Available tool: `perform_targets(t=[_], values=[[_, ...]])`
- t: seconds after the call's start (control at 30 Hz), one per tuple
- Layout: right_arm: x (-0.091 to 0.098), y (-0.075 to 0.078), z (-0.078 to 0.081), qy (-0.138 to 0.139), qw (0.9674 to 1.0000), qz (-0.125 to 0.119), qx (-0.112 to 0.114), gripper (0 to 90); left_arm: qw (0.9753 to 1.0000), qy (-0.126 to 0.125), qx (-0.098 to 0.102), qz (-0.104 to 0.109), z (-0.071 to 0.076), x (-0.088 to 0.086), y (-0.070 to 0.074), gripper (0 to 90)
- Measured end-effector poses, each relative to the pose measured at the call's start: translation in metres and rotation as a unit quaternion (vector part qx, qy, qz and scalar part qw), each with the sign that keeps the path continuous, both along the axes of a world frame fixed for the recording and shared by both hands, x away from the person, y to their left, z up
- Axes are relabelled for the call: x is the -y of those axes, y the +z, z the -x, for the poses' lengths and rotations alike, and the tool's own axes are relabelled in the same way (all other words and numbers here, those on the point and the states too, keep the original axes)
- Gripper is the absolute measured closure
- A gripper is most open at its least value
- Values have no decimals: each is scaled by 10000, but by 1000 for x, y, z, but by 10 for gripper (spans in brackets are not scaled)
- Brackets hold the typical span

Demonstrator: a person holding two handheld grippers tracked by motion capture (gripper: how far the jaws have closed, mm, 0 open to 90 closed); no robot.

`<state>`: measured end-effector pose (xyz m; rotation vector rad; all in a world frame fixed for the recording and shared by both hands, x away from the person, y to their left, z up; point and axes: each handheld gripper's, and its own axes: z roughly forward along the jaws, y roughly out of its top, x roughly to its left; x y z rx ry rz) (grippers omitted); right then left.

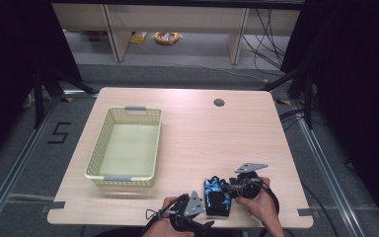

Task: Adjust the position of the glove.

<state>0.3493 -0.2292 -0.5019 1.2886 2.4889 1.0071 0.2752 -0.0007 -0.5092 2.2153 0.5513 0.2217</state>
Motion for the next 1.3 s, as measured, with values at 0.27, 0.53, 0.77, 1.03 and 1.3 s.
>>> perform_targets(t=[0.27, 0.53, 0.77, 1.03, 1.3], values=[[-2, 1, 2, -41, 9999, -19, -128, 522, 9997, 56, 115, -210, -3, 9, -9, 346], [-2, 2, 5, -50, 9998, -17, -170, 525, 9995, 125, 137, -257, -9, 0, -6, 379], [-3, 2, 9, -98, 9997, -18, -203, 527, 9997, 201, 17, -143, -5, -3, -9, 386], [-6, 1, 10, -52, 9999, -24, -146, 529, 9998, 129, 25, -159, -6, 8, -7, 339], [-6, 2, 11, 44, 9998, 67, -164, 636, 9999, 128, 6, -98, -4, 8, -10, 439]])
